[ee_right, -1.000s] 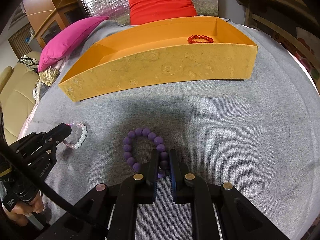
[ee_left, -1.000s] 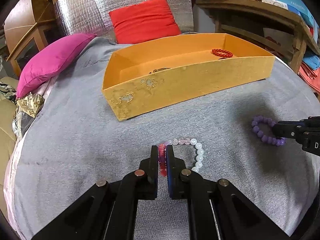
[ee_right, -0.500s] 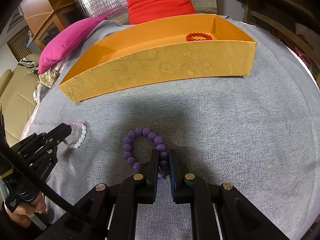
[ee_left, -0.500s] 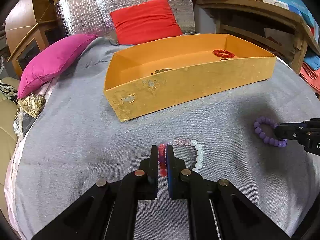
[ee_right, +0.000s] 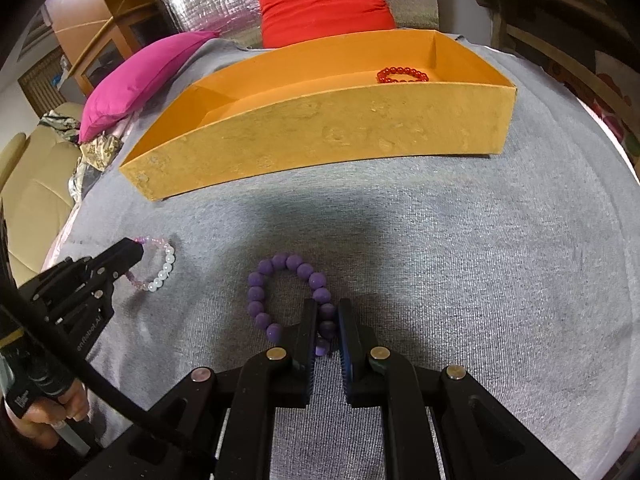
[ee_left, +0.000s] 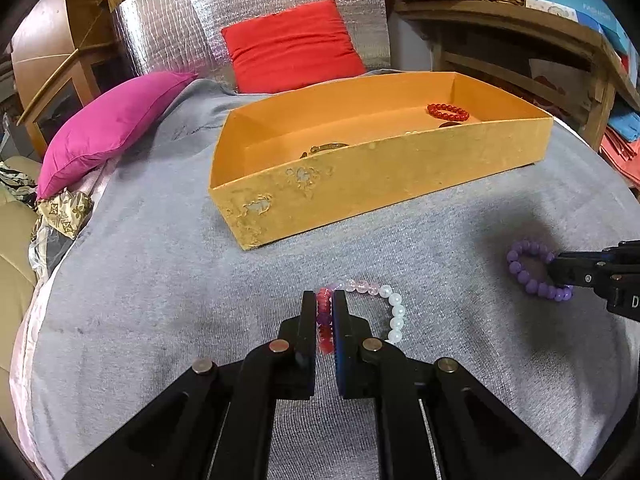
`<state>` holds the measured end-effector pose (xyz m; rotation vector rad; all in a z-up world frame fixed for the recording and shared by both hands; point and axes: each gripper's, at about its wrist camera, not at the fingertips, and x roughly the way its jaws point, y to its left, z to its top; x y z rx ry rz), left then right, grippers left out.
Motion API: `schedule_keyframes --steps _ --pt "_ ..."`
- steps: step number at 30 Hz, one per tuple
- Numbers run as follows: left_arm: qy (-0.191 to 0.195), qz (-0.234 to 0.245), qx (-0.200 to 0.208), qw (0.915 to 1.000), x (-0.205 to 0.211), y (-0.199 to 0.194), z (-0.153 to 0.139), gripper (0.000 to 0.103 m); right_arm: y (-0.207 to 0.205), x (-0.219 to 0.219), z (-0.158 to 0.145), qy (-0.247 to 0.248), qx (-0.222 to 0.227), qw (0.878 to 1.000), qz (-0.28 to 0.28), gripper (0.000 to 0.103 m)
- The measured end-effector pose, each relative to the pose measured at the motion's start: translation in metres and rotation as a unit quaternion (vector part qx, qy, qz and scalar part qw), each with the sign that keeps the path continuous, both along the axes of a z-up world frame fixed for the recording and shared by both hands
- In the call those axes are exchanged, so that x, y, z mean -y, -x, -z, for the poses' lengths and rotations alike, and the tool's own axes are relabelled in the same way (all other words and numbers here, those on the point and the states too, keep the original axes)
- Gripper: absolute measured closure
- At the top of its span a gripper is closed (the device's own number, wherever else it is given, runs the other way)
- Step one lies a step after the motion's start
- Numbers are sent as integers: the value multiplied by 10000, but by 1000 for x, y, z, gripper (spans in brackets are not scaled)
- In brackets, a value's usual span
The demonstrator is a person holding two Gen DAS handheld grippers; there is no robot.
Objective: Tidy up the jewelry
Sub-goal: 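Lift both held bracelets off the table and hold them up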
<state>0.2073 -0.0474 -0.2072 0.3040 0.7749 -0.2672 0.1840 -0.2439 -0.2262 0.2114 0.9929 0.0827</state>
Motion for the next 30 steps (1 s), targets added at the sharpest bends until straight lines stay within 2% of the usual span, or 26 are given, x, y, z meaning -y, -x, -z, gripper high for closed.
schedule_keyframes --steps 7,24,30 --pt "9 -6 36 10000 0 1 -2 95 3 -6 -1 154 71 9998 -83 92" --pt "393 -243 -24 9989 -20 -6 -6 95 4 12 -12 -96 280 9993 234 93" --pt "417 -292 -24 9987 -22 -5 -6 95 7 17 -17 -196 387 9986 319 92"
